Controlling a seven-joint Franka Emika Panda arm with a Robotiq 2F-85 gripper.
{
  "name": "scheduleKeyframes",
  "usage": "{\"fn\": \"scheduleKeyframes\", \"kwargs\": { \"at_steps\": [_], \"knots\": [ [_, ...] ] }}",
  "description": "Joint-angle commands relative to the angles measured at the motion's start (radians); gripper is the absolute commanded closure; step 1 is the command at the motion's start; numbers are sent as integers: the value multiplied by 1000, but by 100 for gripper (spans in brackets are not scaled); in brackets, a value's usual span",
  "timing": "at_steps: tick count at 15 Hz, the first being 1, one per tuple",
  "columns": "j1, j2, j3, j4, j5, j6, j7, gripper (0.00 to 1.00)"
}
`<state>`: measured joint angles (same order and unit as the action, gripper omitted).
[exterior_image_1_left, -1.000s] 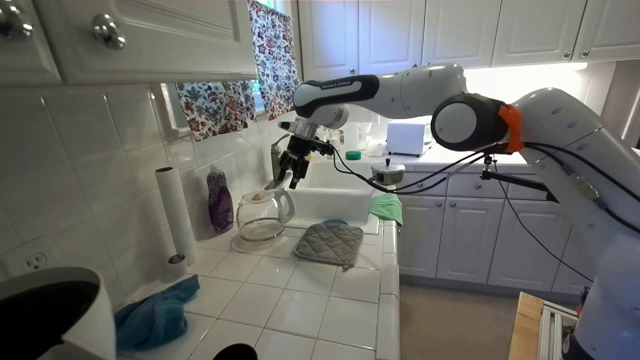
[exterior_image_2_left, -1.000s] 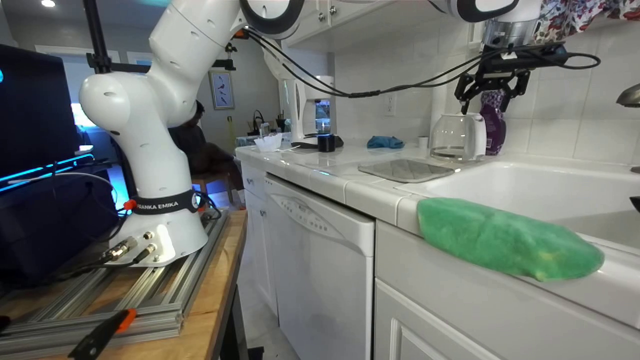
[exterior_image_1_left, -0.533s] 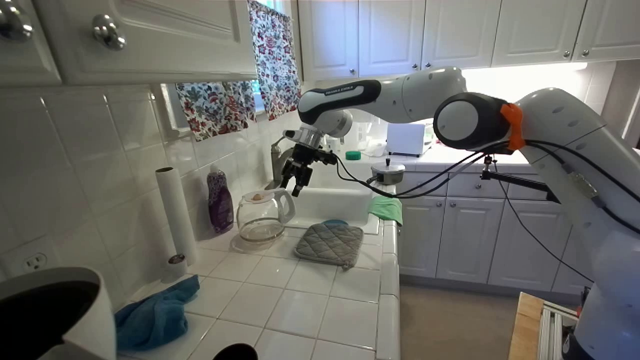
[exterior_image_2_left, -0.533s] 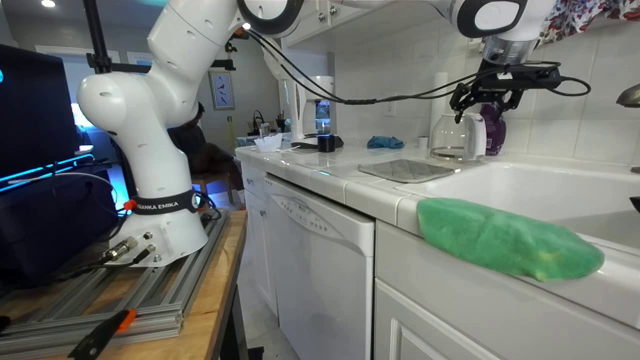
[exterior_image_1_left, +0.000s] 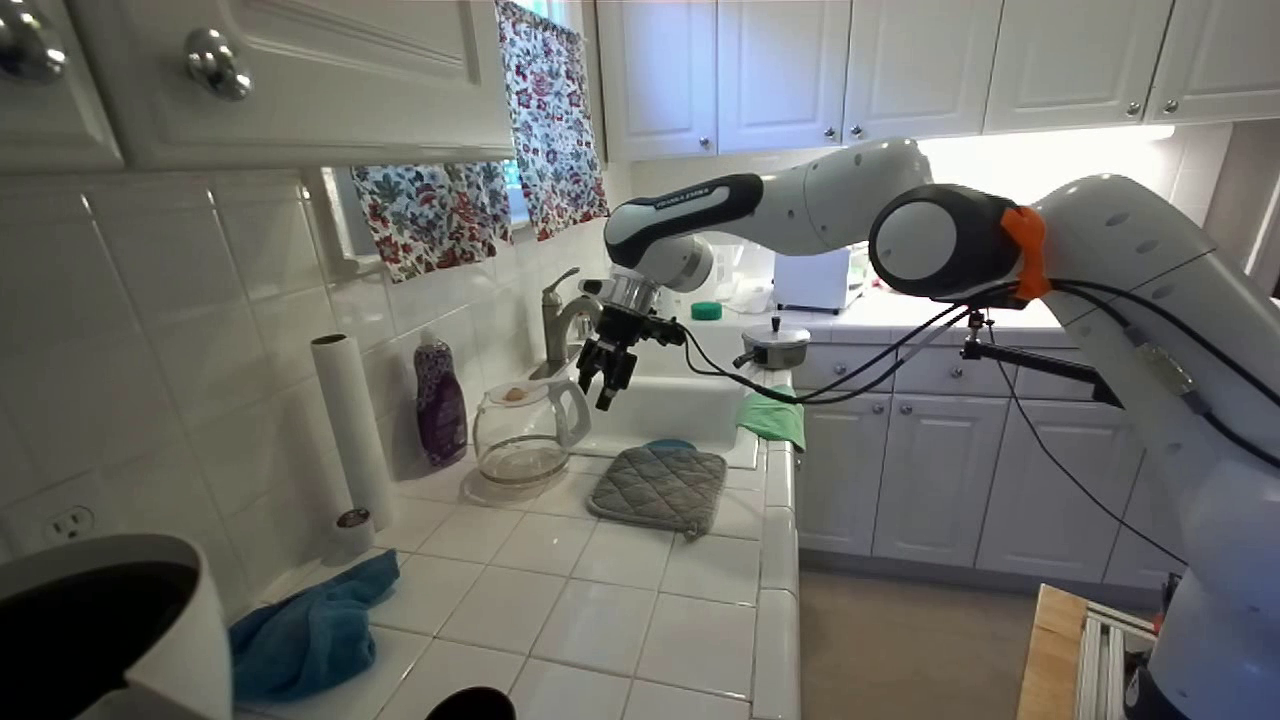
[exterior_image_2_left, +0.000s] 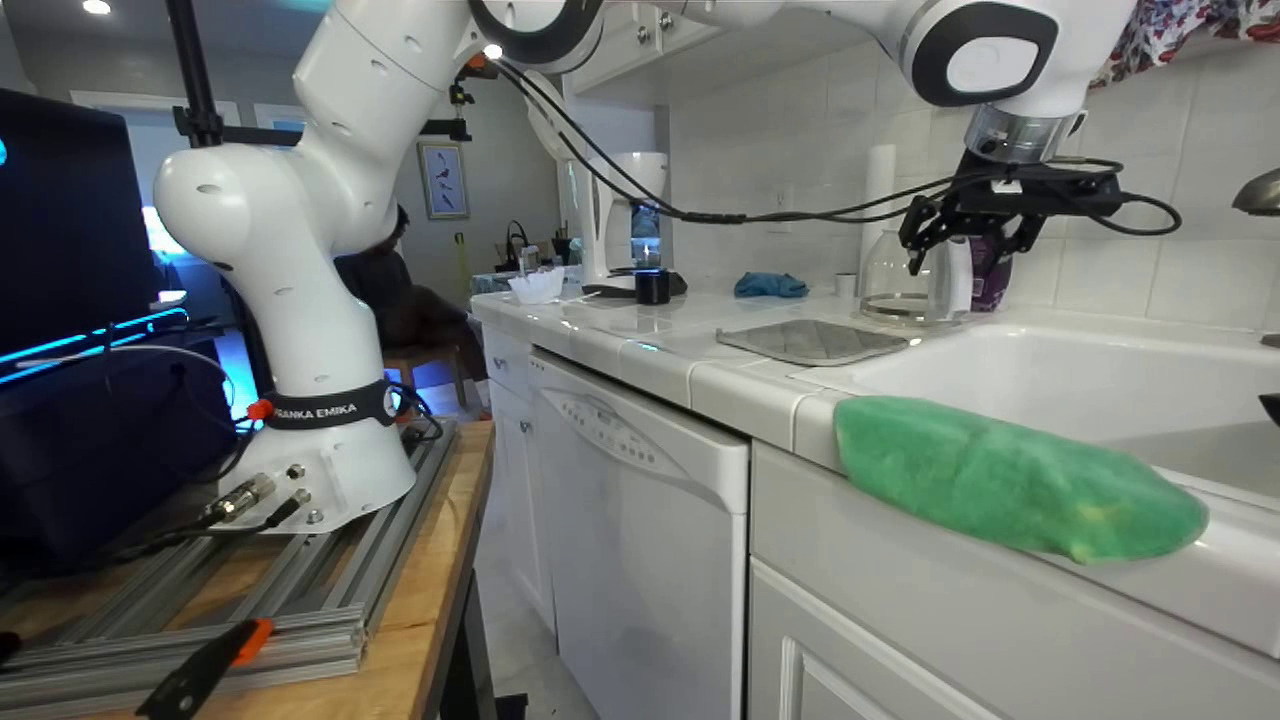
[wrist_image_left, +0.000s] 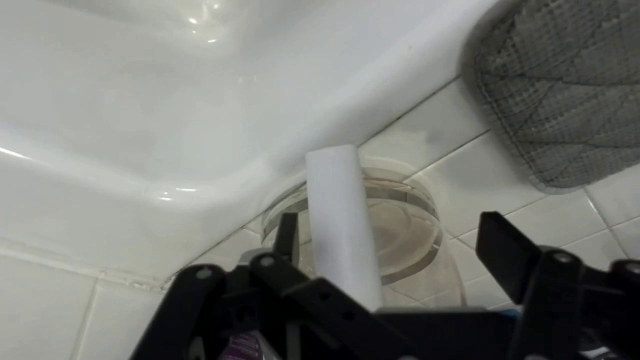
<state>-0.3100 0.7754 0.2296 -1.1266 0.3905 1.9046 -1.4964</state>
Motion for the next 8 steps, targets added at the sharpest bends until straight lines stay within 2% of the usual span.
{"fn": "scheduleKeyframes", "kwargs": {
  "at_steps": [1, 8],
  "knots": [
    [5, -39, -13, -59, 34, 39, -36, 39],
    [6, -44, -13, -67, 31, 59, -48, 89]
  ]
}}
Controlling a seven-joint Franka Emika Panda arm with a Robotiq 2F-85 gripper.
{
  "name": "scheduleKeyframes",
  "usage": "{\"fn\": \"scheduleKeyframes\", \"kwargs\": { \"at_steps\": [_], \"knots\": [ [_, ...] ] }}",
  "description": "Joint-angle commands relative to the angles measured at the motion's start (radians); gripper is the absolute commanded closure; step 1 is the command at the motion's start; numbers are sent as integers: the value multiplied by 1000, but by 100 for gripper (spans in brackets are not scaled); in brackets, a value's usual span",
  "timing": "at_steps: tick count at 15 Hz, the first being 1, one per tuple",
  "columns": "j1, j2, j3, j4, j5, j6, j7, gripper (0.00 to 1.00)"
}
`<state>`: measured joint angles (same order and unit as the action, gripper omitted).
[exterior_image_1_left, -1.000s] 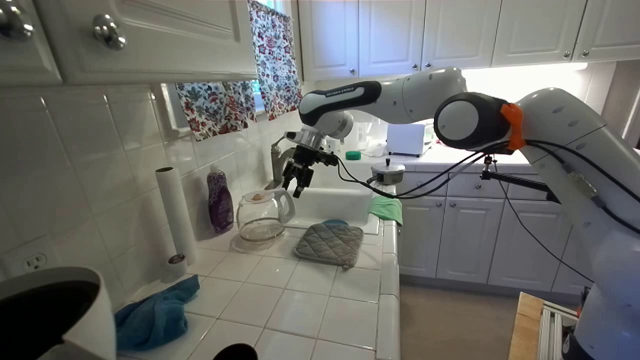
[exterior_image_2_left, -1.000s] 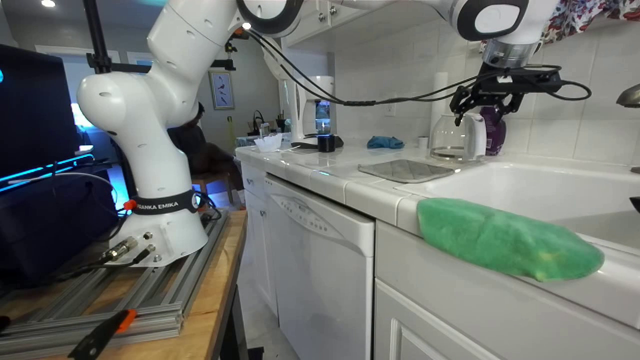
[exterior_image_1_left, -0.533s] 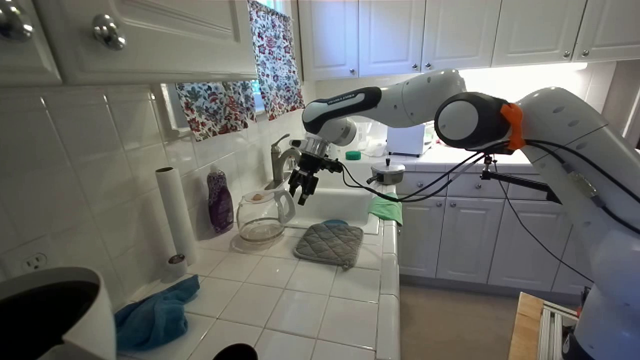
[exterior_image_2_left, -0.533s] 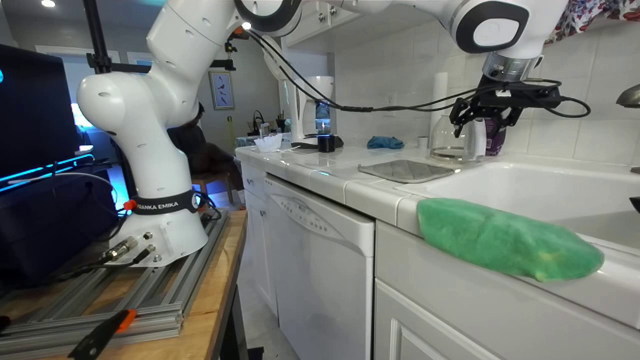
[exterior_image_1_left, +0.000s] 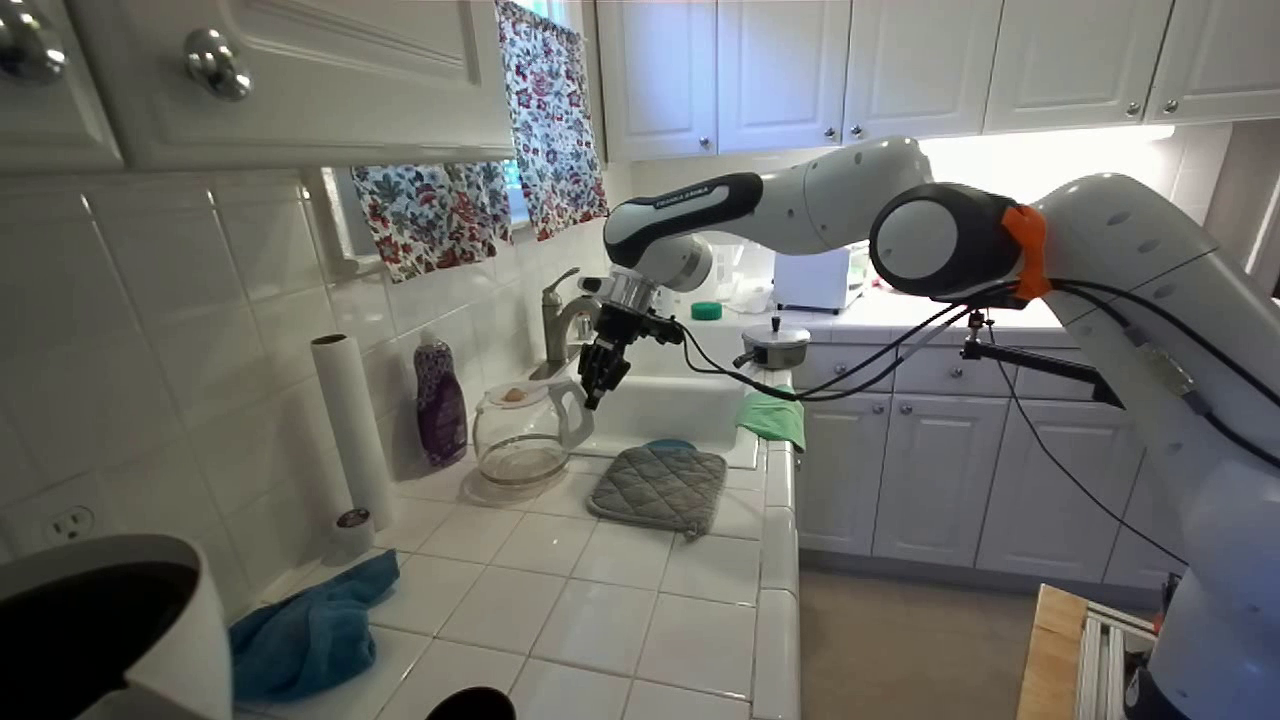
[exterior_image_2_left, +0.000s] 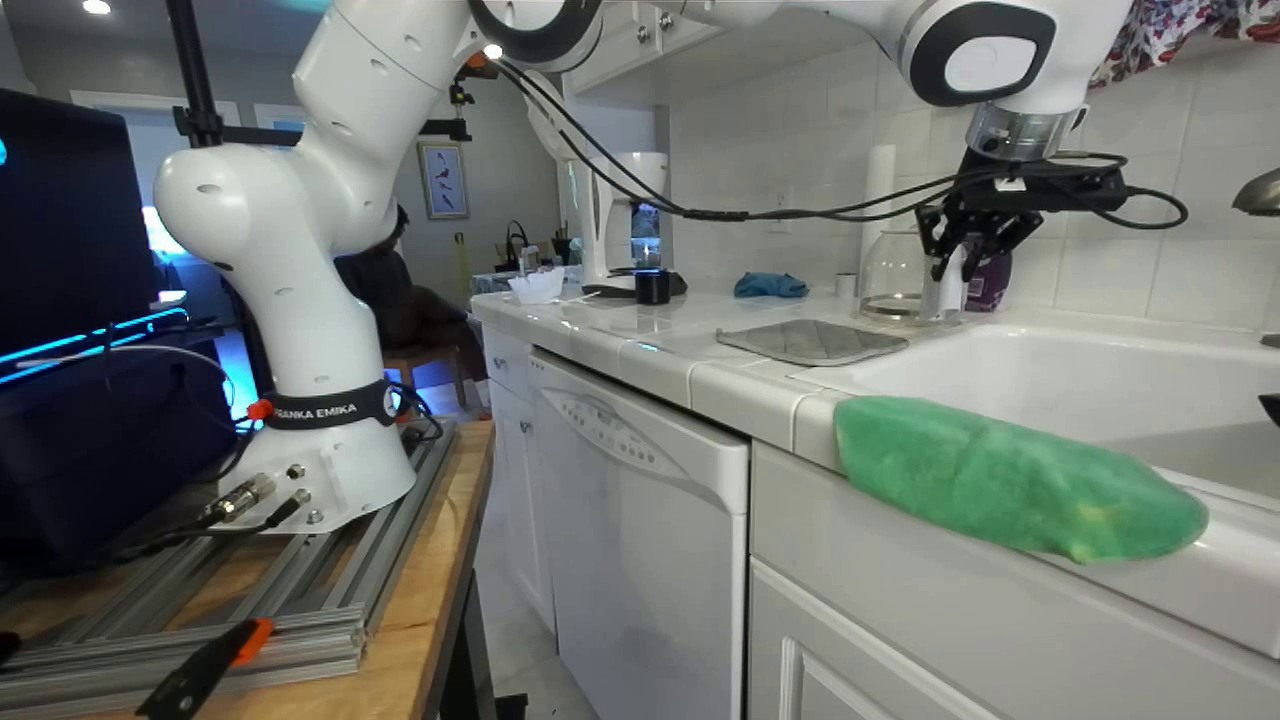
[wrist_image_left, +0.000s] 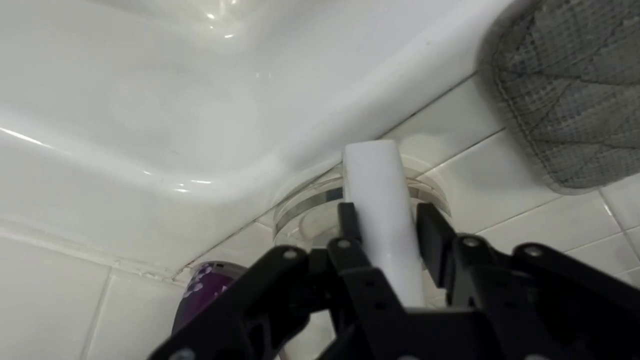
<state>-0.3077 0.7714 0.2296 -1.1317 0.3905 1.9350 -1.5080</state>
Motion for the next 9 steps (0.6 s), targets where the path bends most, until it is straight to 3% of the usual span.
{"fn": "scheduleKeyframes", "kwargs": {
  "at_steps": [1, 2, 3, 5, 9],
  "knots": [
    [4, -39, -13, -63, 30, 28, -36, 92],
    [6, -39, -14, -64, 28, 29, -39, 82],
    [7, -40, -15, -64, 25, 28, -40, 42],
    [10, -43, -16, -68, 24, 29, -40, 35],
    [14, -45, -17, -70, 23, 31, -44, 7]
  ]
}}
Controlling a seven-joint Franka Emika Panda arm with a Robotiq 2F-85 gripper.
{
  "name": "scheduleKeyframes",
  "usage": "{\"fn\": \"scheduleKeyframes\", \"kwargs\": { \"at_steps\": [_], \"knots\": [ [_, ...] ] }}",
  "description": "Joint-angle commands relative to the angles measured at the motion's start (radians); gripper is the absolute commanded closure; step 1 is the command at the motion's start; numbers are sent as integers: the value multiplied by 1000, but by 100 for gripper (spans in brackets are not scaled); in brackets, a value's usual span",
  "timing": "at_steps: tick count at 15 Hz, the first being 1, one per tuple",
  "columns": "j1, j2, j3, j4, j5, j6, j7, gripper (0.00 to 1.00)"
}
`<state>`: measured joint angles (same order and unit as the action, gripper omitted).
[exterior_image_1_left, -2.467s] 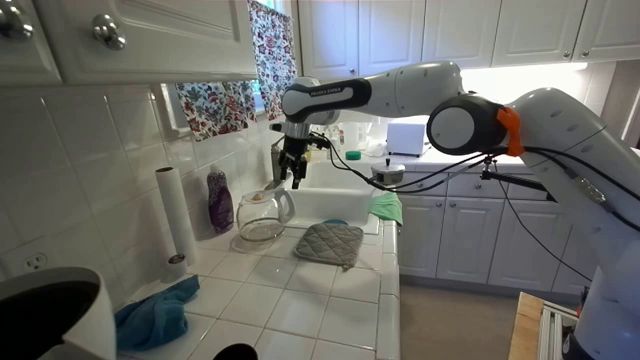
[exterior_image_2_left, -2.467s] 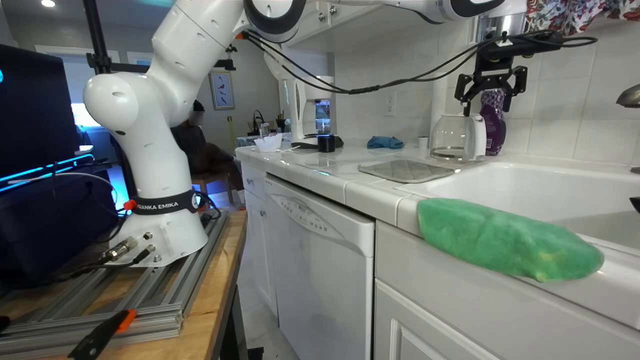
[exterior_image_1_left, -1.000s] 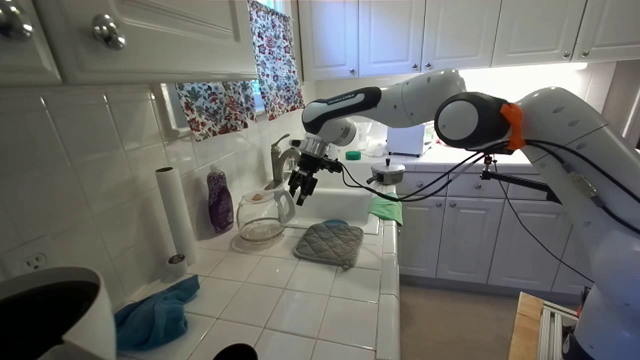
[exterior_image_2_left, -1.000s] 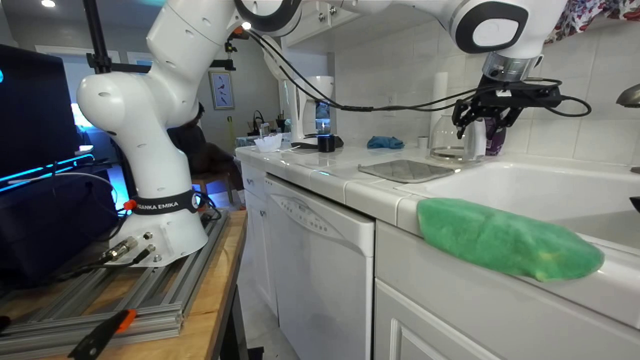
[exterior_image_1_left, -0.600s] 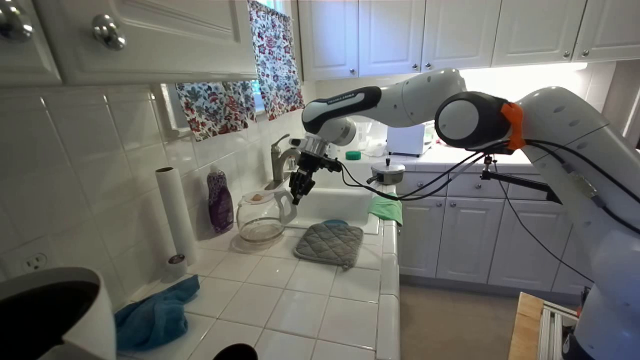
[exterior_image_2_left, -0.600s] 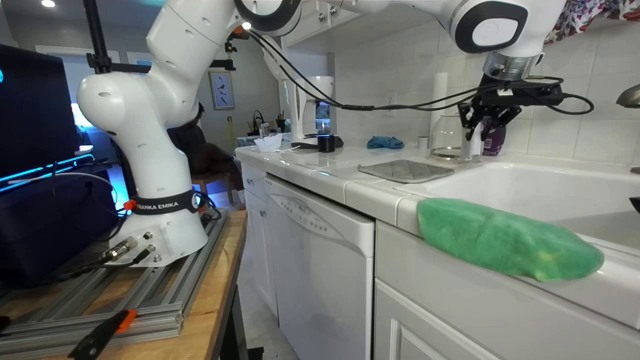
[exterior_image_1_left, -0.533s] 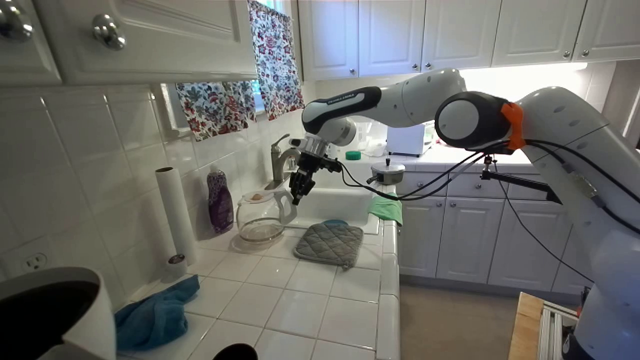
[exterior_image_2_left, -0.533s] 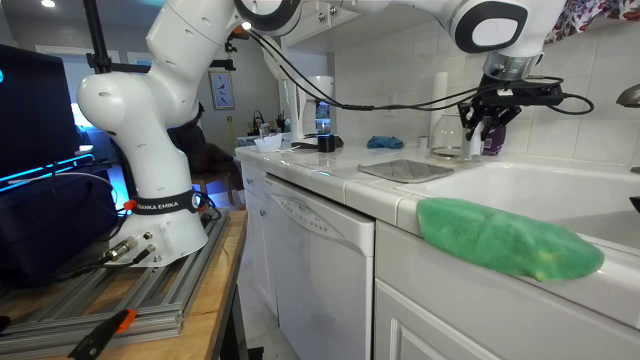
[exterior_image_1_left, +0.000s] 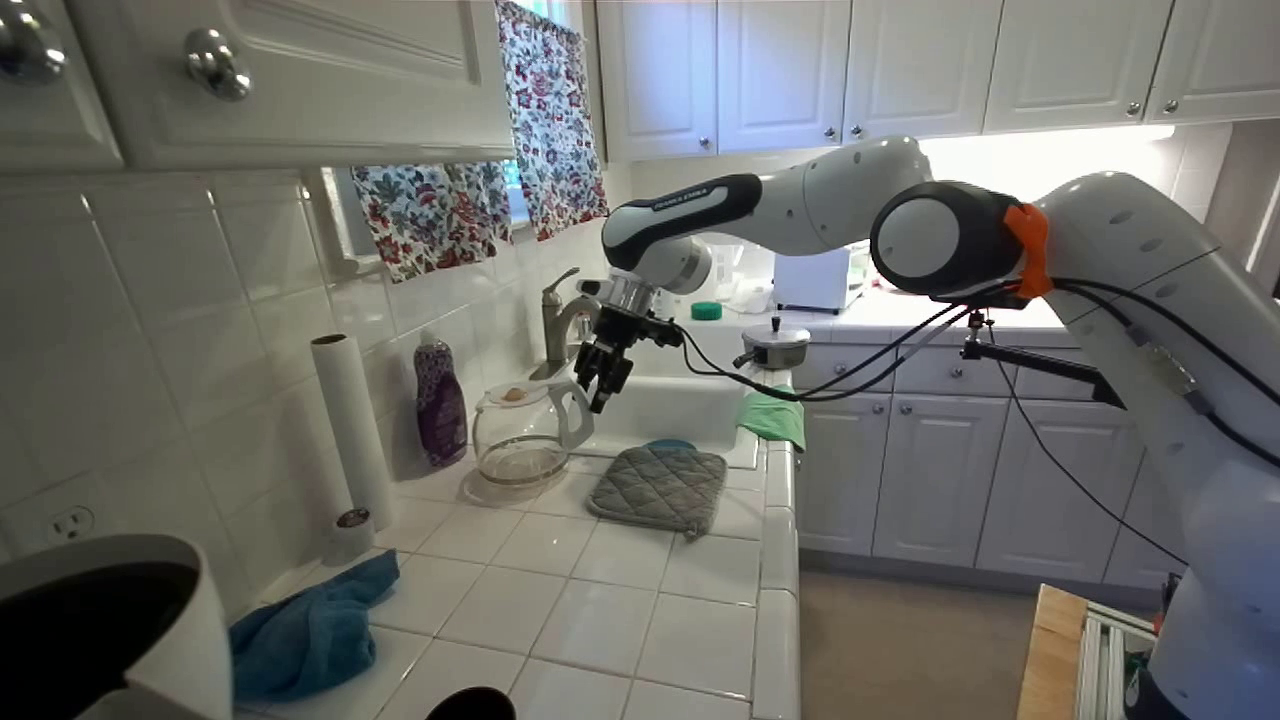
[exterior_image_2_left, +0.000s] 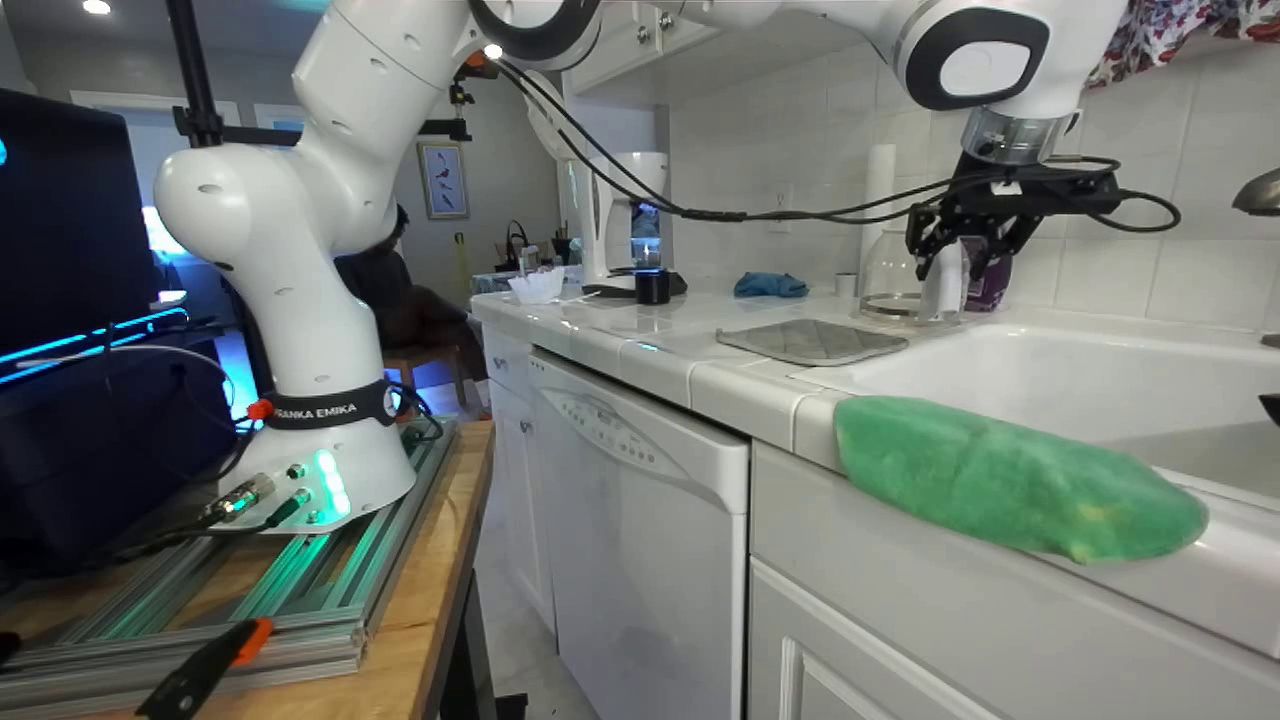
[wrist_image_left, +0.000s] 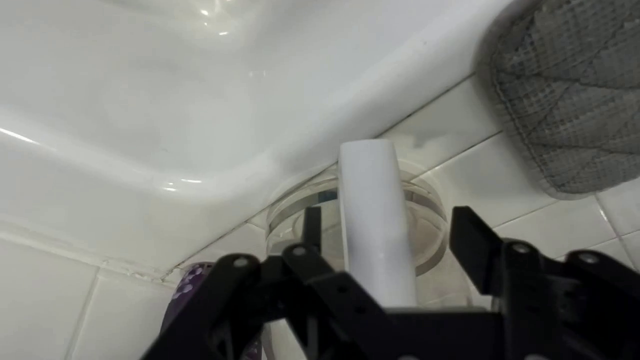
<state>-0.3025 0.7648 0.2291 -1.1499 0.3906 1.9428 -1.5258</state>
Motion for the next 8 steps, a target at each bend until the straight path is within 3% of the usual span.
{"fn": "scheduleKeyframes", "kwargs": {
  "at_steps": [1, 3, 4, 6, 8],
  "knots": [
    [10, -36, -17, -50, 22, 23, -27, 2],
    [13, -32, -16, -43, 22, 21, -31, 0],
    [13, -31, -15, -41, 23, 21, -35, 29],
    [17, -27, -16, -34, 21, 20, -41, 26],
    [19, -27, -15, -33, 21, 20, -46, 40]
  ]
}}
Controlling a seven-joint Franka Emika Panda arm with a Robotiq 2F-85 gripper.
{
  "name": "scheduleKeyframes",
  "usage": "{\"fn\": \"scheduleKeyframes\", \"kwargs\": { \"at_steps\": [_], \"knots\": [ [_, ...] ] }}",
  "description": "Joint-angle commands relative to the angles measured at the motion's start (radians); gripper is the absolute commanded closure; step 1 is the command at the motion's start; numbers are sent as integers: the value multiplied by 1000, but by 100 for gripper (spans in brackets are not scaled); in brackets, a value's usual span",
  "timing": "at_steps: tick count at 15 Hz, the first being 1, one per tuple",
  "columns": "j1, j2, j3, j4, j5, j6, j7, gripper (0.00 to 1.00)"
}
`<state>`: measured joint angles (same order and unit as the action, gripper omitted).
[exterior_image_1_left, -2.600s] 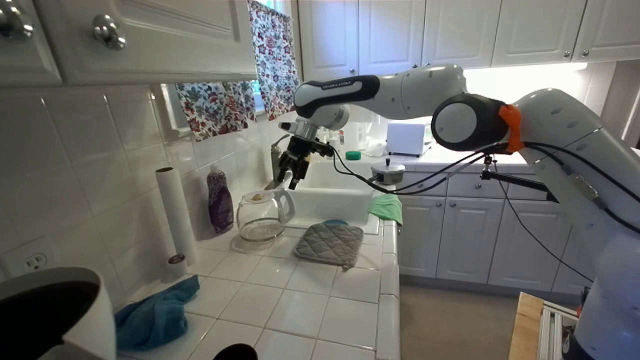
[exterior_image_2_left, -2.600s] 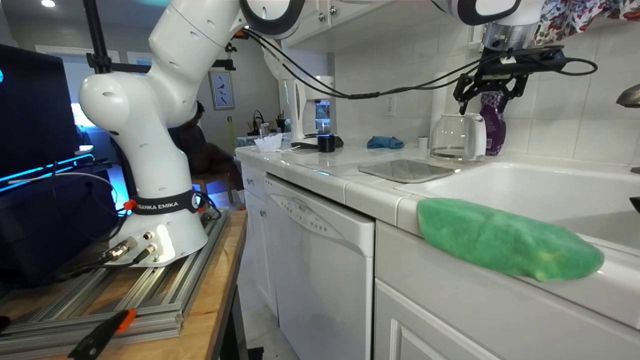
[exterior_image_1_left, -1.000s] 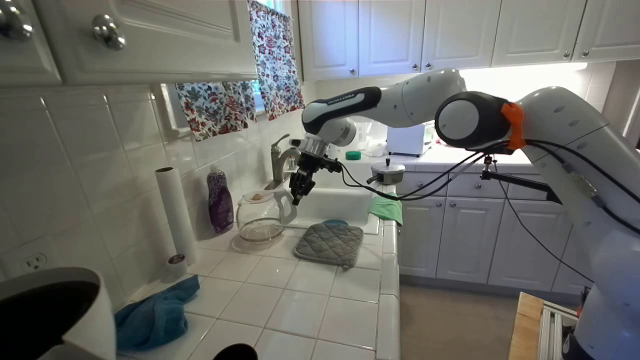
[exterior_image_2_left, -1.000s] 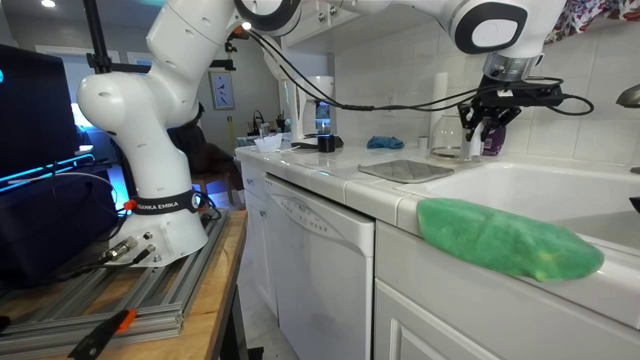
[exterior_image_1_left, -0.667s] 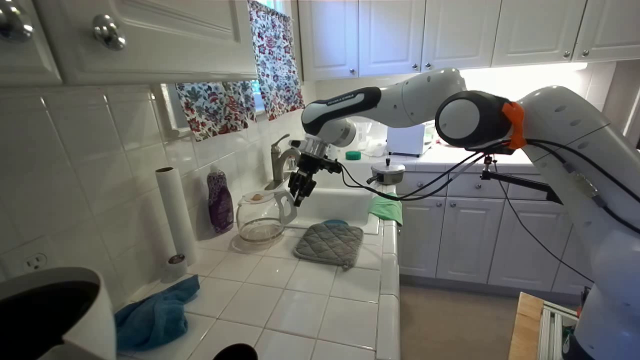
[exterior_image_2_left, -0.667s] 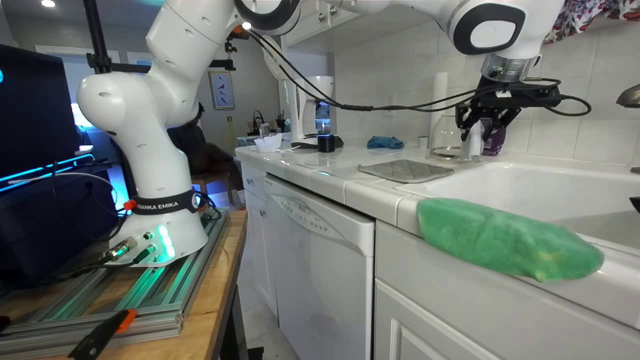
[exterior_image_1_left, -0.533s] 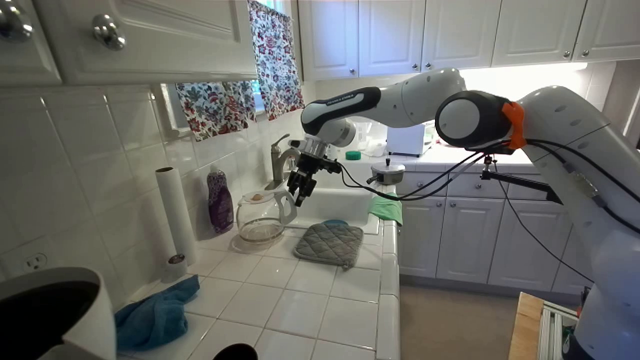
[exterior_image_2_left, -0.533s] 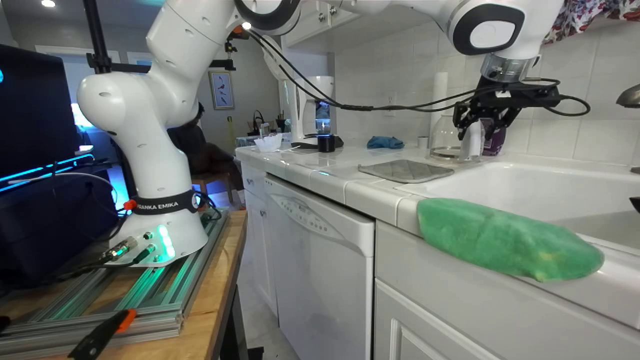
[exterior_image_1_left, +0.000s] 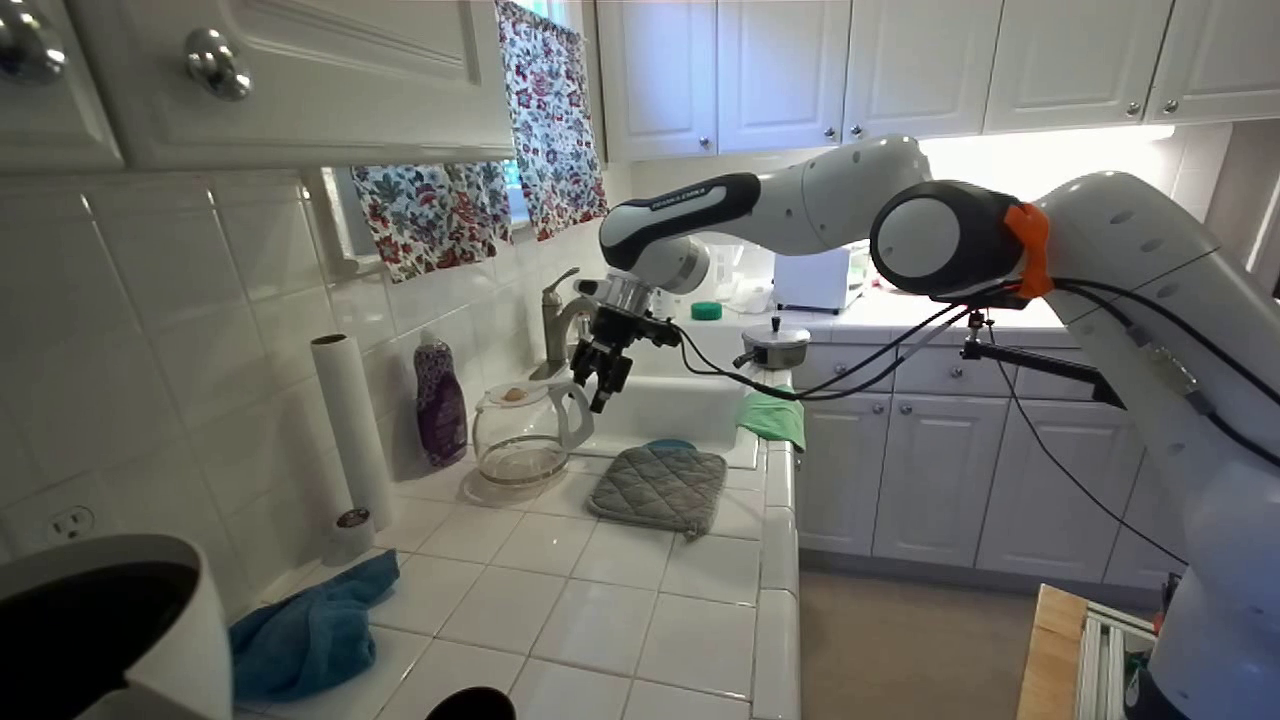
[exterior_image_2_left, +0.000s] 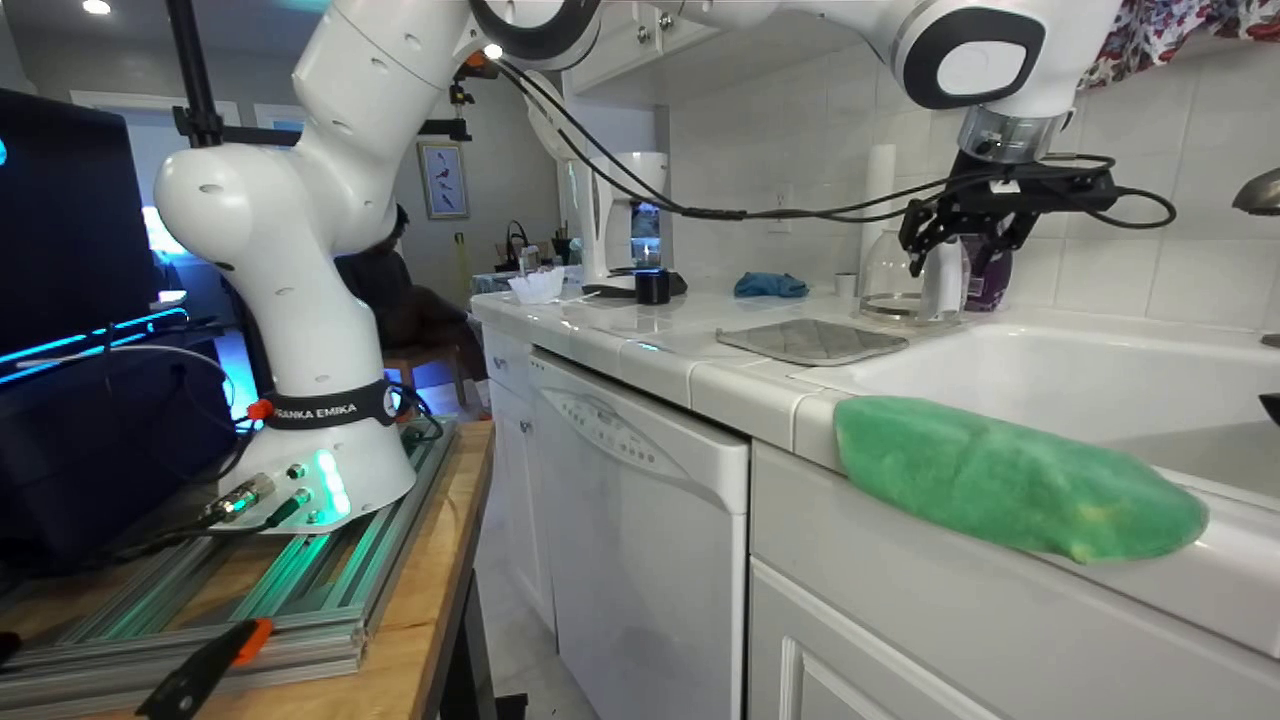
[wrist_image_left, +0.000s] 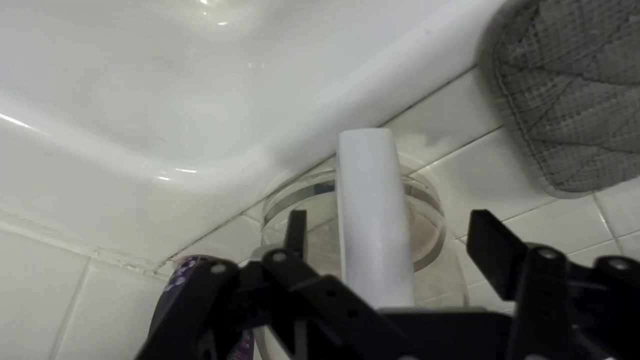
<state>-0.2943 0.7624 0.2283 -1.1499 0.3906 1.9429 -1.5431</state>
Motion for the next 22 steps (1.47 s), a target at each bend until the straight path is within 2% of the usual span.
{"fn": "scheduleKeyframes", "kwargs": {
  "at_steps": [1, 6, 8, 22],
  "knots": [
    [11, -25, -14, -33, 21, 20, -30, 49],
    [13, -29, -15, -38, 21, 26, -33, 84],
    [15, -32, -17, -41, 18, 33, -34, 92],
    [-3, -60, 18, -40, 95, 32, -70, 92]
  ]
}}
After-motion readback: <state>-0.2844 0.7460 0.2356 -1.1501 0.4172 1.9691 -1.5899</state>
